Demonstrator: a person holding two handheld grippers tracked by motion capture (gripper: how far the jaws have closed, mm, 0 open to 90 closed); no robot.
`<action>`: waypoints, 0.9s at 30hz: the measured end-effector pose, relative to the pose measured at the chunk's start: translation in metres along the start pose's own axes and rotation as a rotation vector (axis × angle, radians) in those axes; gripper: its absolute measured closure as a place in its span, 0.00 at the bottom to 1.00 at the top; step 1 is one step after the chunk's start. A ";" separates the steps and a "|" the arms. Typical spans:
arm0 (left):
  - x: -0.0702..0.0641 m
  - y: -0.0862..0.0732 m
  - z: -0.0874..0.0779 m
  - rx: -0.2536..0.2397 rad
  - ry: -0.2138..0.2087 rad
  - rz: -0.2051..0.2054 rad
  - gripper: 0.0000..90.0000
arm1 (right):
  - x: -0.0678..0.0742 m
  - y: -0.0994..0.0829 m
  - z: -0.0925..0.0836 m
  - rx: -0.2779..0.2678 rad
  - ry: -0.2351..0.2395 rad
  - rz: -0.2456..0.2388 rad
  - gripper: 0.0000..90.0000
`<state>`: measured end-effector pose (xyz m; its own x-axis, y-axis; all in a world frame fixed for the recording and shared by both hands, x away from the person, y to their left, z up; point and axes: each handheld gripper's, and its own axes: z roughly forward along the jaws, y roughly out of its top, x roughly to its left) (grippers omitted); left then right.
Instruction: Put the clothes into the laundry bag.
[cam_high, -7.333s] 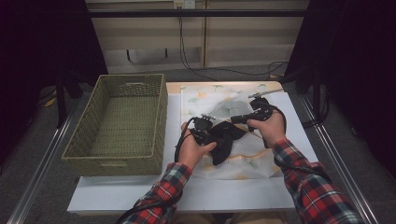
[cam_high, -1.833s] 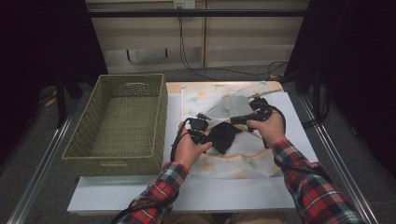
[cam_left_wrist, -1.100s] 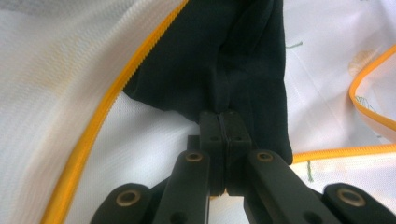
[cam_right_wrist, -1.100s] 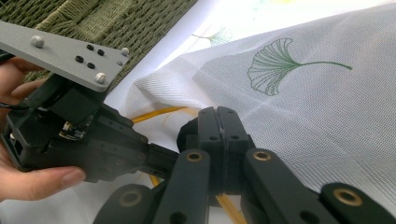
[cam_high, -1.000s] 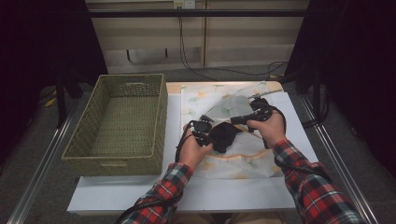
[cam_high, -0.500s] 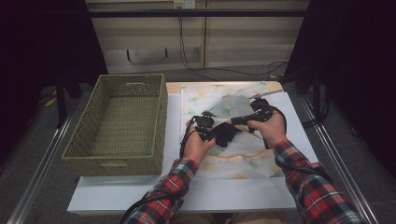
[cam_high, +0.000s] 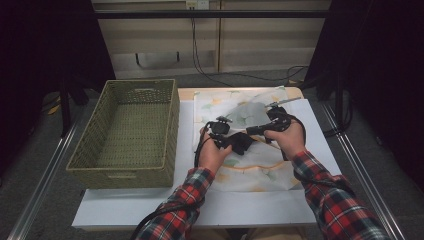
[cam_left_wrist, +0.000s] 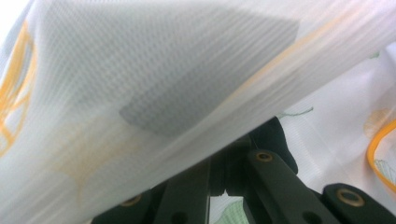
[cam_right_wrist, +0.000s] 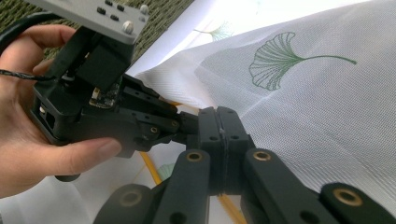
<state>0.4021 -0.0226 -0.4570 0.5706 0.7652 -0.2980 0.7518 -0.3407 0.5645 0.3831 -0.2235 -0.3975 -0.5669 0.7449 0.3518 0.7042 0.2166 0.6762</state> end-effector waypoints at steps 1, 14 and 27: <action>0.000 0.001 0.000 0.002 -0.001 0.005 1.00 | 0.000 0.000 0.000 0.001 0.001 0.000 1.00; 0.006 0.005 0.001 -0.059 0.035 -0.001 0.99 | 0.000 0.001 -0.002 -0.006 0.008 0.000 1.00; 0.011 0.005 0.000 -0.094 0.062 0.022 0.92 | 0.002 0.000 0.000 0.007 0.013 -0.006 1.00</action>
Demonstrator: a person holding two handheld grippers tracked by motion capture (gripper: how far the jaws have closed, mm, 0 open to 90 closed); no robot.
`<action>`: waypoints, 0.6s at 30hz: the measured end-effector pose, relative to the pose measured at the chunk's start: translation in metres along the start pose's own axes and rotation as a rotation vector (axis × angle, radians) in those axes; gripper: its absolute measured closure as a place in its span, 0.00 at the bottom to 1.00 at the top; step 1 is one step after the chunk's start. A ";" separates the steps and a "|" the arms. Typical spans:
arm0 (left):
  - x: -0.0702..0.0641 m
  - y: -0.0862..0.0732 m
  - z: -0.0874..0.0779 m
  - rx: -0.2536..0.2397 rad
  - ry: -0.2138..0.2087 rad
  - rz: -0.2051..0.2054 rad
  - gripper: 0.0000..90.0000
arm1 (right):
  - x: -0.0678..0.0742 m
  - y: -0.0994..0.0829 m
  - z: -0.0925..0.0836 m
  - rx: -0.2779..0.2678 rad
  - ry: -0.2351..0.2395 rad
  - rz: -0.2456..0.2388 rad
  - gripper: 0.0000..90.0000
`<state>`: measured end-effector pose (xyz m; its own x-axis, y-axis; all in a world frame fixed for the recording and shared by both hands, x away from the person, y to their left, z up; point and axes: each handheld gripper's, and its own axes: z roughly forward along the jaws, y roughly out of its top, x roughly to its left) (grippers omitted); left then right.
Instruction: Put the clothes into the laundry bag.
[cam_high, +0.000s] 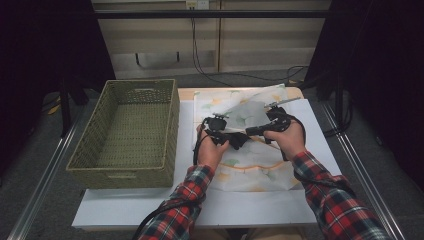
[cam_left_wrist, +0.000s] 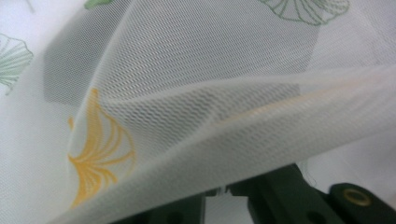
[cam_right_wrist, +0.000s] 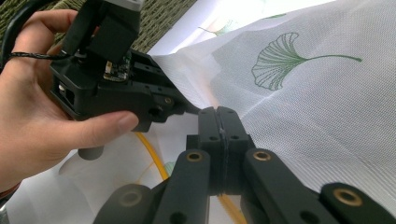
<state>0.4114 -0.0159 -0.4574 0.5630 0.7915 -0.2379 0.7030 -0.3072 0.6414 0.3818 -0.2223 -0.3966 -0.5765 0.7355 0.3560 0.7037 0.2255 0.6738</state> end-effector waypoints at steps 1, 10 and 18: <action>-0.001 -0.001 0.000 0.004 -0.002 -0.004 0.90 | 0.000 0.000 0.000 0.000 -0.001 0.000 1.00; -0.005 -0.007 -0.008 0.028 -0.060 0.002 0.61 | -0.001 -0.001 -0.002 0.001 0.001 0.002 1.00; -0.010 -0.016 -0.017 0.083 -0.098 0.060 0.44 | -0.002 -0.001 -0.005 0.001 0.007 0.004 1.00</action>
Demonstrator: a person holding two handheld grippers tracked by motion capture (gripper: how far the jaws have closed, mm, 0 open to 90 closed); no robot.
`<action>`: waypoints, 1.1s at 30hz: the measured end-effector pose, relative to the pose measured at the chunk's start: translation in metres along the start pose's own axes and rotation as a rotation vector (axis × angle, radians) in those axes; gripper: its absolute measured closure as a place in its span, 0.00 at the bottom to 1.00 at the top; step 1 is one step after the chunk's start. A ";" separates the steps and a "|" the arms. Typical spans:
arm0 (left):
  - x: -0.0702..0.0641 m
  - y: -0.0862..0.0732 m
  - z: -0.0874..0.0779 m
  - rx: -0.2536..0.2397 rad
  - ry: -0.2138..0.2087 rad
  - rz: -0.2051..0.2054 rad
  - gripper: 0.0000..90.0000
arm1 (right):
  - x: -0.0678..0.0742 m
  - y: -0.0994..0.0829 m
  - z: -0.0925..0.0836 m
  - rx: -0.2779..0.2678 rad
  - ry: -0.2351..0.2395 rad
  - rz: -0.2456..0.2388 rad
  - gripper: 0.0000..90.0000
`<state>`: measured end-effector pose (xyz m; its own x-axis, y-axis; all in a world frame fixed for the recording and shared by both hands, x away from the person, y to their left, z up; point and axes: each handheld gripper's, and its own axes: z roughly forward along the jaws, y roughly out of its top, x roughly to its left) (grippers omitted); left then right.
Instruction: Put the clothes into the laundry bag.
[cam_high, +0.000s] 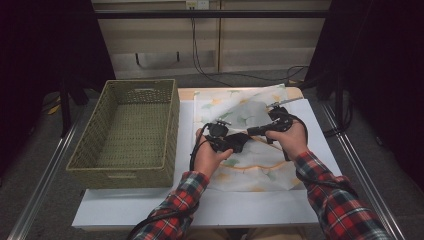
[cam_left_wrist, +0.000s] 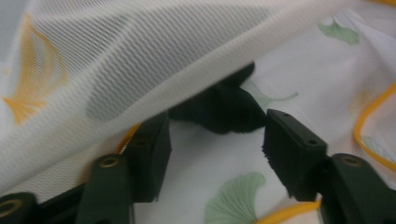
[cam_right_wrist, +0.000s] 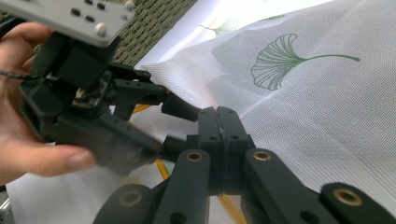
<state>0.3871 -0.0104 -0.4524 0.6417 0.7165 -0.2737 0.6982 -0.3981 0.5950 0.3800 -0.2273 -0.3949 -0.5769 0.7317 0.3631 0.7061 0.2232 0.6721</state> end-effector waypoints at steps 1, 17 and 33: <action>0.000 -0.001 -0.001 0.002 -0.006 0.005 0.43 | 0.000 0.000 0.000 0.002 -0.002 -0.002 1.00; -0.003 -0.017 -0.012 0.018 -0.023 0.059 0.30 | -0.002 -0.006 0.001 0.026 0.013 -0.006 1.00; -0.001 -0.019 -0.022 -0.009 0.007 0.075 0.23 | -0.005 -0.016 -0.002 0.040 0.028 0.000 1.00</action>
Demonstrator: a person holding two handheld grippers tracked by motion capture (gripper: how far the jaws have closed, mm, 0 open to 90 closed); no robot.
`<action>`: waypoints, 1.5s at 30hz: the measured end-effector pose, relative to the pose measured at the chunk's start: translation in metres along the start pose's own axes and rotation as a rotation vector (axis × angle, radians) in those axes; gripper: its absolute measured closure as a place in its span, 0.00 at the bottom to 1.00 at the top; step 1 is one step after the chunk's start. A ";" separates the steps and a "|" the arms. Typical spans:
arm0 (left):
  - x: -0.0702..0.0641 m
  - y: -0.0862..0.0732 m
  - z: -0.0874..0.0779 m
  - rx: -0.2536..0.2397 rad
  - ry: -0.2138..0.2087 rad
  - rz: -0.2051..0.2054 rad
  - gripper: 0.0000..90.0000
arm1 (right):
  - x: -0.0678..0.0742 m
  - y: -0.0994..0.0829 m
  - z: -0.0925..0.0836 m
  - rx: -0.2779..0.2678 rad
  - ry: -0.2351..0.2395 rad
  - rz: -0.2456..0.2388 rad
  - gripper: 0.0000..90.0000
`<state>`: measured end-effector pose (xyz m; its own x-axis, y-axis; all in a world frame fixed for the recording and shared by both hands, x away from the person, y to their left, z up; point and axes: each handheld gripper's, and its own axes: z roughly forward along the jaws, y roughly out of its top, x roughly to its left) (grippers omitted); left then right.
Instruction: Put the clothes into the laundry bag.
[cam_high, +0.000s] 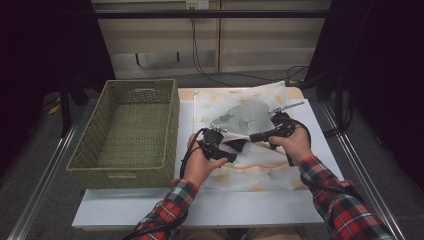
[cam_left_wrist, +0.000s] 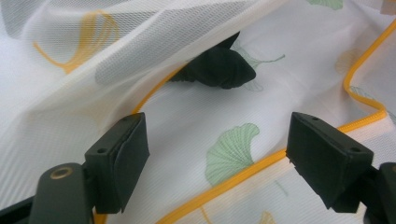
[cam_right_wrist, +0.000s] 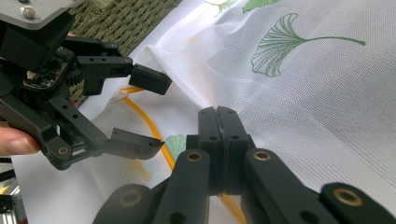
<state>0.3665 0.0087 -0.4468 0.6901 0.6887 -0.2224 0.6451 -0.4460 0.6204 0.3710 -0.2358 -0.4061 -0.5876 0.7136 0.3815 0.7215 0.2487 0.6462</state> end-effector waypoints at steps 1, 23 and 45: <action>0.000 0.000 0.000 0.001 -0.002 0.001 0.23 | -0.001 0.000 0.000 -0.003 0.002 0.005 1.00; 0.003 0.007 0.031 0.060 -0.050 -0.021 0.93 | -0.001 0.004 0.001 -0.011 0.001 0.010 1.00; -0.004 0.024 0.046 -0.017 -0.062 -0.024 0.83 | -0.001 0.003 0.001 -0.004 -0.001 0.003 1.00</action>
<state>0.3945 -0.0307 -0.4661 0.6937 0.6621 -0.2836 0.6567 -0.4198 0.6265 0.3740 -0.2352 -0.4050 -0.5848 0.7153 0.3826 0.7220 0.2440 0.6474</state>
